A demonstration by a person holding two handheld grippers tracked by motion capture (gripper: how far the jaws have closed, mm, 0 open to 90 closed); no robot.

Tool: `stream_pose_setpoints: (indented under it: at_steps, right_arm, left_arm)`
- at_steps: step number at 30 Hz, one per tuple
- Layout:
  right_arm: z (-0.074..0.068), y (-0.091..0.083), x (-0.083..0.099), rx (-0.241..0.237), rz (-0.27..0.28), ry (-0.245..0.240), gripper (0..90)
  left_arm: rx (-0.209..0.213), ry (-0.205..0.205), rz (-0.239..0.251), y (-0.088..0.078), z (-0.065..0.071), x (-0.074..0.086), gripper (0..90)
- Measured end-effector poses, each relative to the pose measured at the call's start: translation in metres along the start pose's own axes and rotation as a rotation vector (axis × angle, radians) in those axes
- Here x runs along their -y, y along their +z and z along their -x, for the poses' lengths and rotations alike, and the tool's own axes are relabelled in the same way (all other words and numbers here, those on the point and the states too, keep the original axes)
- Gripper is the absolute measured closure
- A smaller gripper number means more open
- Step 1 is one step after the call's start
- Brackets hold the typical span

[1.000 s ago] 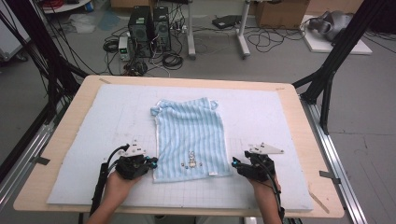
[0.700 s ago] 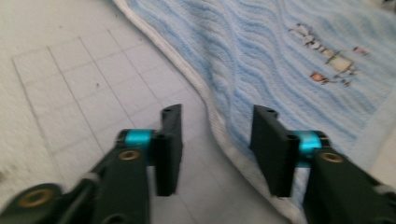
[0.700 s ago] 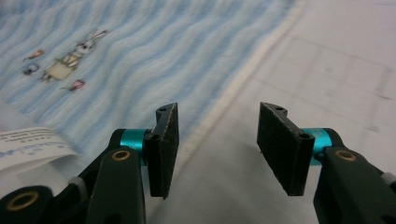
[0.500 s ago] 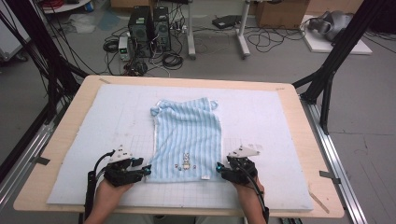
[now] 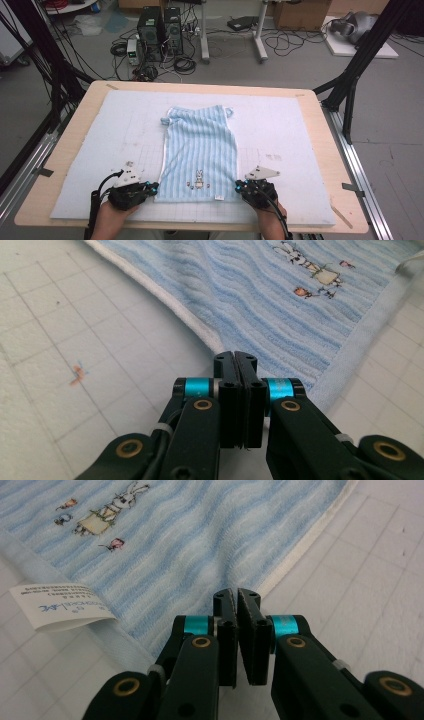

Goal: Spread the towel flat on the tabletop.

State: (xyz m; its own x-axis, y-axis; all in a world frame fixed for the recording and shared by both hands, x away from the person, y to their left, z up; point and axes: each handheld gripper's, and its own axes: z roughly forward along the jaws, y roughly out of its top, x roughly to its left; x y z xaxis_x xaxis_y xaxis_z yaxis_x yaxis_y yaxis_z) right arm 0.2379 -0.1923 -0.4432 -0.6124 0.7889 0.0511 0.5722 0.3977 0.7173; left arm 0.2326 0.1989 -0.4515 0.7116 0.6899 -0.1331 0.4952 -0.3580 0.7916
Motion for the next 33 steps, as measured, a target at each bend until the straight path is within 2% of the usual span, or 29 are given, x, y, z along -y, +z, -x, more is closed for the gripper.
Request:
stream_pose_setpoints:
  at_steps: [6, 12, 15, 16, 17, 18, 19, 20, 22, 24, 26, 29, 31, 33]
  right_arm:
    - [-0.011, -0.014, 0.011, -0.014, 0.005, -0.015, 86.2]
    - [-0.021, -0.033, 0.021, -0.053, 0.046, -0.015, 86.3]
    - [-0.026, -0.040, 0.026, -0.049, 0.038, -0.033, 86.2]
    - [-0.028, -0.041, 0.028, -0.045, 0.031, -0.034, 85.0]
    - [-0.028, -0.042, 0.029, -0.046, 0.032, -0.036, 80.6]
    - [-0.027, -0.042, 0.029, -0.050, 0.043, -0.025, 72.5]
    - [-0.026, -0.042, 0.027, -0.051, 0.060, -0.001, 65.6]
    - [-0.025, -0.042, 0.025, -0.047, 0.078, 0.010, 58.8]
    - [-0.022, -0.041, 0.018, -0.013, 0.126, 0.047, 45.6]
    - [-0.019, -0.037, 0.011, 0.030, 0.159, 0.077, 39.7]
    - [-0.014, -0.030, 0.005, 0.048, 0.164, 0.102, 35.0]
    - [-0.004, -0.016, 0.000, 0.045, 0.146, 0.155, 36.6]
    - [-0.001, -0.008, -0.003, 0.061, 0.114, 0.156, 40.5]
    - [0.002, 0.000, -0.007, 0.070, 0.090, 0.137, 42.9]
  left_arm:
    - [0.041, -0.008, -0.005, -0.010, 0.008, 0.008, 88.3]
    - [0.084, 0.015, -0.012, -0.024, 0.022, 0.018, 88.3]
    - [0.114, 0.021, -0.015, -0.029, 0.029, 0.024, 88.3]
    - [0.120, 0.011, -0.007, -0.030, 0.030, 0.024, 88.2]
    - [0.122, -0.003, 0.020, -0.030, 0.030, 0.023, 87.8]
    - [0.104, -0.030, 0.059, -0.030, 0.028, 0.020, 84.1]
    - [0.087, -0.054, 0.082, -0.029, 0.026, 0.017, 71.1]
    - [0.065, -0.078, 0.111, -0.028, 0.023, 0.013, 62.5]
    - [0.032, -0.112, 0.164, -0.025, 0.017, 0.006, 55.6]
    - [0.008, -0.128, 0.177, -0.019, 0.011, -0.001, 52.3]
    - [0.007, -0.141, 0.165, -0.010, 0.005, -0.008, 52.2]
    - [0.002, -0.133, 0.127, 0.006, 0.001, -0.015, 53.2]
    - [-0.020, -0.128, 0.119, 0.015, 0.000, -0.019, 54.3]
    - [-0.051, -0.132, 0.100, 0.024, -0.004, -0.023, 54.8]
